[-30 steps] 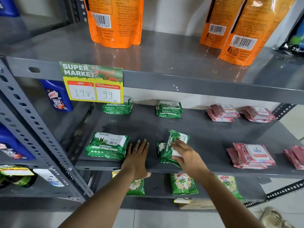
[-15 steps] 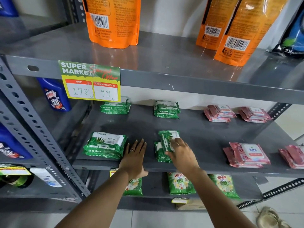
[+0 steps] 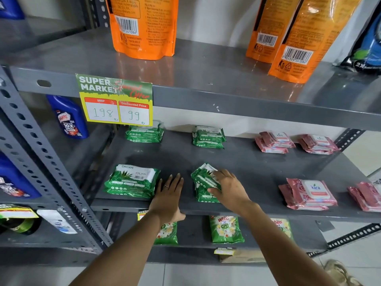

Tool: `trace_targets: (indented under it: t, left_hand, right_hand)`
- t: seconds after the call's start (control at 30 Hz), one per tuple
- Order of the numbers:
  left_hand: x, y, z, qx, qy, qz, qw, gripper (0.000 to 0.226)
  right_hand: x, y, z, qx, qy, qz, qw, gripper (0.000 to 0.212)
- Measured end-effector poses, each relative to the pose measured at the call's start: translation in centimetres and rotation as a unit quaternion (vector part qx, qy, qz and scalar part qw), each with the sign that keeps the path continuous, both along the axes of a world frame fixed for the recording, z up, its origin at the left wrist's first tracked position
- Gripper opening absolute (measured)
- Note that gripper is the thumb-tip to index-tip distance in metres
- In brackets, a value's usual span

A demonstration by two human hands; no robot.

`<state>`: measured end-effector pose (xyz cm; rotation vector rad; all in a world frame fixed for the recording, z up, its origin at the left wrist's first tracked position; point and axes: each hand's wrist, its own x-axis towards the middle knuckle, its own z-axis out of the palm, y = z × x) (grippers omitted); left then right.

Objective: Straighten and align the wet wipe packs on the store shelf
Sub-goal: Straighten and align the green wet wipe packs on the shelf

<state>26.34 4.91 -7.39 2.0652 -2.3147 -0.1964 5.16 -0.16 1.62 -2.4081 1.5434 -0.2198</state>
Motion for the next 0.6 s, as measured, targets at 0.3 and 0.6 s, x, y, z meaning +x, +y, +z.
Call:
trace_targets:
  t: [0.3,0.6]
  left_hand:
    - [0.2,-0.1,-0.1,-0.009,0.004,-0.009,1.000,0.117]
    - [0.1,0.0,-0.1,0.001,-0.010,-0.011,1.000,0.116]
  right_hand:
    - [-2.1,-1.4,0.6,0.063,-0.044,0.068,0.995,0.082]
    - [-2.4,-1.8,-0.4,0.082,-0.035,0.065,0.994,0.083]
